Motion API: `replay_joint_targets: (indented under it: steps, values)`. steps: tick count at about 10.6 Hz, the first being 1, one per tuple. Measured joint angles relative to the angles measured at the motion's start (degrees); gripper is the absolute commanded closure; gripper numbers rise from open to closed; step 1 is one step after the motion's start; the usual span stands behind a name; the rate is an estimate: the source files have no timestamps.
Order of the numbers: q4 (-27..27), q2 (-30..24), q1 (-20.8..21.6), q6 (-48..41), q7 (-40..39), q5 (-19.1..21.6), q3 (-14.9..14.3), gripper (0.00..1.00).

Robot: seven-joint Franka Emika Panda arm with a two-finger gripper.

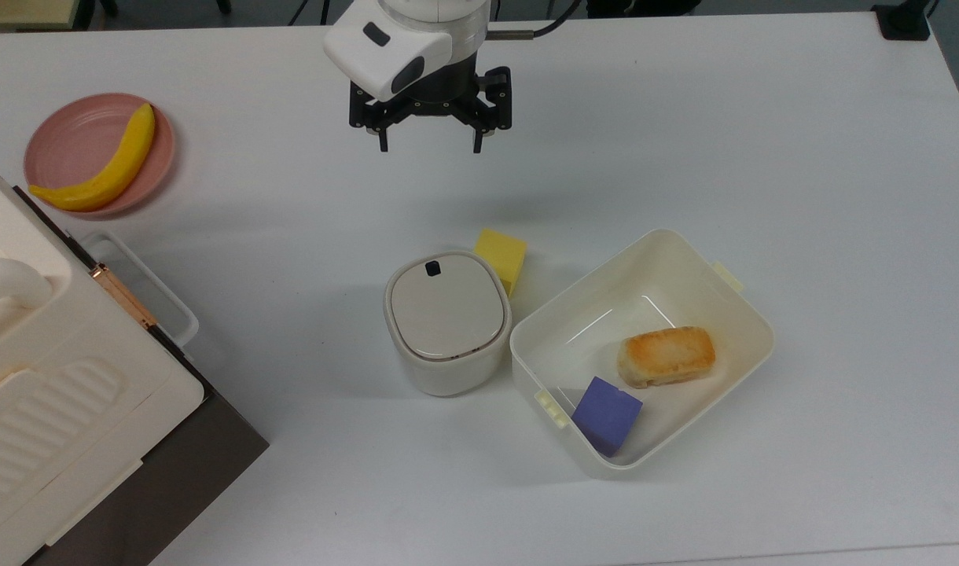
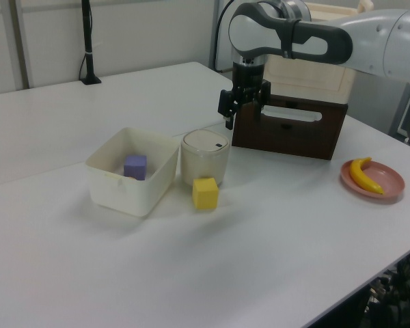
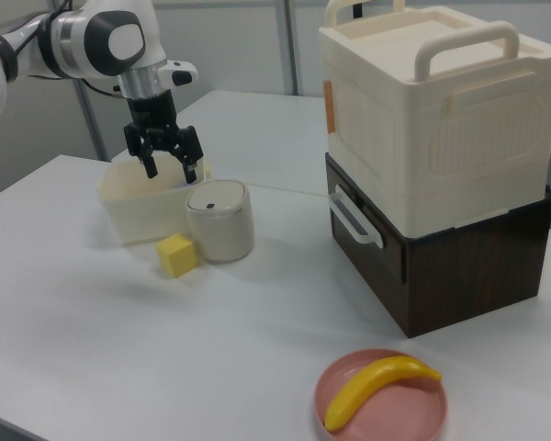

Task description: Put the bread in the basket

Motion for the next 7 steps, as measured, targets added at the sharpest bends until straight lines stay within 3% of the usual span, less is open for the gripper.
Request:
replay_joint_targets:
  steps: [7]
  values:
    - [0.0, -1.3, -0.1, -1.0, 0.3, 0.0, -0.1, 0.0]
